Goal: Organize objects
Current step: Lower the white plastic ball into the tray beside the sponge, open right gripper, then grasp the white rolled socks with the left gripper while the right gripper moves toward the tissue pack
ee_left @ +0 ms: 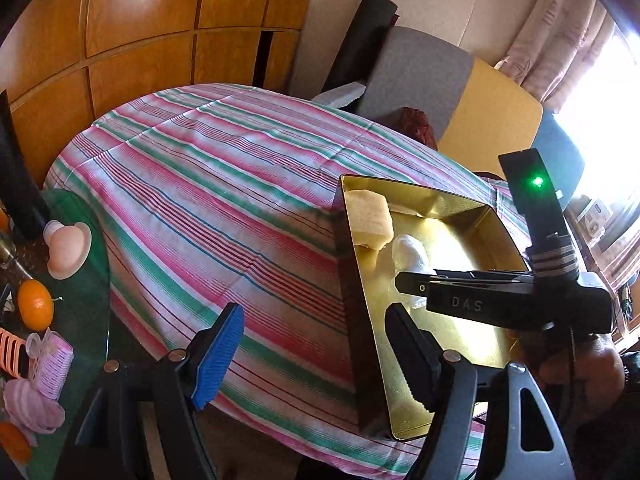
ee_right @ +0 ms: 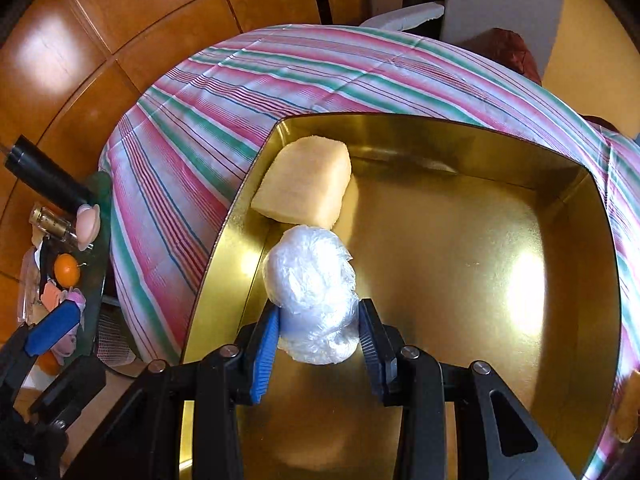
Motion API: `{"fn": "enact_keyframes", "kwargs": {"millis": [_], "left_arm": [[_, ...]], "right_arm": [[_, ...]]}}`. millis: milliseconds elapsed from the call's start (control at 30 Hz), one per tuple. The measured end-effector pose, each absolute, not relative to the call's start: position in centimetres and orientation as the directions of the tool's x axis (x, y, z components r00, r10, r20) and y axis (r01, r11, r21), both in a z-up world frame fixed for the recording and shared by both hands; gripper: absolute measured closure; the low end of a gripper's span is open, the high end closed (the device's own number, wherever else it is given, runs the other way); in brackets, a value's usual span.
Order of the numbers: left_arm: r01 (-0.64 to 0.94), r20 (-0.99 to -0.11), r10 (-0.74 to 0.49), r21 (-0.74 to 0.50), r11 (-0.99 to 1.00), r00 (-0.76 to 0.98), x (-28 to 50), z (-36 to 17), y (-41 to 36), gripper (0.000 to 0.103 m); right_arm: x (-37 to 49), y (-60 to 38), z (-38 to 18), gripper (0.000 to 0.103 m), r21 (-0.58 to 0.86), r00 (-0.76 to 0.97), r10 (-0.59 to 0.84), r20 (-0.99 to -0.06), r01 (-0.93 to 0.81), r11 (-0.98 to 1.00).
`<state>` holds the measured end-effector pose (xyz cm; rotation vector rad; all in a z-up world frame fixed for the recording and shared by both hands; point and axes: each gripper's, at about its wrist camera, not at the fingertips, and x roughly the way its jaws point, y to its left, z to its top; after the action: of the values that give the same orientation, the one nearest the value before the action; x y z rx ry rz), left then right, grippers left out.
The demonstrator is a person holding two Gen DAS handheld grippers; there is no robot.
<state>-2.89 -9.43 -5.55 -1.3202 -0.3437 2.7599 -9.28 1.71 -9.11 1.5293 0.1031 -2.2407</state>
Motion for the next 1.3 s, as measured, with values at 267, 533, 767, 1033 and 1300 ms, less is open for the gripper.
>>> {"fn": "enact_keyframes", "kwargs": {"millis": [267, 533, 767, 1033, 1300], "left_arm": [[0.037, -0.765, 0.152, -0.223, -0.974, -0.626, -2.9, -5.6, -9.3, 0.03], [0.038, -0.774, 0.151, -0.221, -0.975, -0.615, -2.8, -5.9, -9.2, 0.03], [0.047, -0.777, 0.148, -0.223, -0.974, -0.612, -2.9, -6.1, -9.2, 0.03], [0.05, -0.778, 0.153, -0.23, -0.972, -0.609, -2.8, -6.3, -9.2, 0.03], [0.036, -0.782, 0.168, -0.237, -0.971, -0.6, -2.8, -6.5, -8.6, 0.03]], "right_arm": [[-9.6, 1.5, -9.4, 0.063, 0.161, -0.307, -0.291, -0.906, 0.385, -0.909], [-10.6, 0.1, -9.1, 0.06, 0.158, -0.314, -0.289, -0.905, 0.382, -0.91], [-10.0, 0.1, -8.4, 0.034, 0.213, -0.327, -0.35, -0.878, 0.388, -0.897], [-8.6, 1.8, -7.1, 0.019, 0.19, -0.382, -0.333, -0.862, 0.365, -0.911], [-5.3, 5.5, -5.1, 0.0, 0.105, -0.503, -0.264, -0.823, 0.323, -0.941]]}}
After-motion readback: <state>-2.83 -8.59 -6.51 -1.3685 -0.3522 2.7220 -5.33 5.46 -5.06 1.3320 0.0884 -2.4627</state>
